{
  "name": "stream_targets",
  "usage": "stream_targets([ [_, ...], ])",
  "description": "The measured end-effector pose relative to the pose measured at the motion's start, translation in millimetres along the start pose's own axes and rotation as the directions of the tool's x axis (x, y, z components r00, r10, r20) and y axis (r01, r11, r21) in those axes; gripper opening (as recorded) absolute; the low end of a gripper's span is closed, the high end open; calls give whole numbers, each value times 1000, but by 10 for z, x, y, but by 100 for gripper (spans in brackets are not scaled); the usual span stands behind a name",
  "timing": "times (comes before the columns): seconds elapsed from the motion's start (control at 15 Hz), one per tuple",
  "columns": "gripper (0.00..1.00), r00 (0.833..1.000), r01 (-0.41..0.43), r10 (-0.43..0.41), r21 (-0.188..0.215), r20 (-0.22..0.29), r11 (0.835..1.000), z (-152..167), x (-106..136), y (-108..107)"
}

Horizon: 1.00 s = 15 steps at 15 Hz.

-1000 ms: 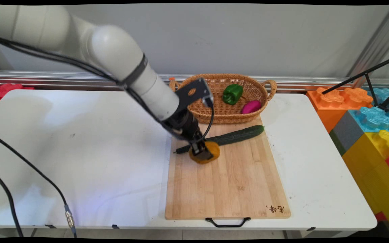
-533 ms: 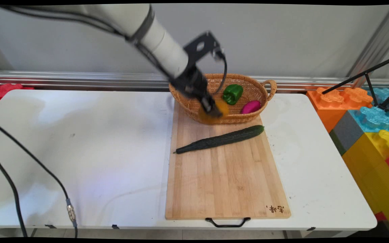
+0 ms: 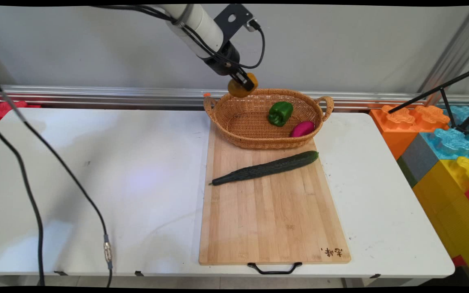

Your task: Place the picked object in the vegetable basket

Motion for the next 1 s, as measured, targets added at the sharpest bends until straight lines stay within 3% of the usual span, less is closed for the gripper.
stream_targets([
  [0.2, 0, 998, 50, -50, 16, 30, 999, 397, -149, -155],
  [0.4, 0, 995, 87, -87, -3, 48, 996, 793, -285, -179],
  [0.73, 0, 993, 114, -112, -36, 41, 993, 1147, -351, -130],
  [0.8, 100, 993, 115, -113, -43, 37, 992, 1182, -345, -116],
  [1.0, 100, 995, 100, -100, -54, 18, 993, 1209, -265, -64],
])
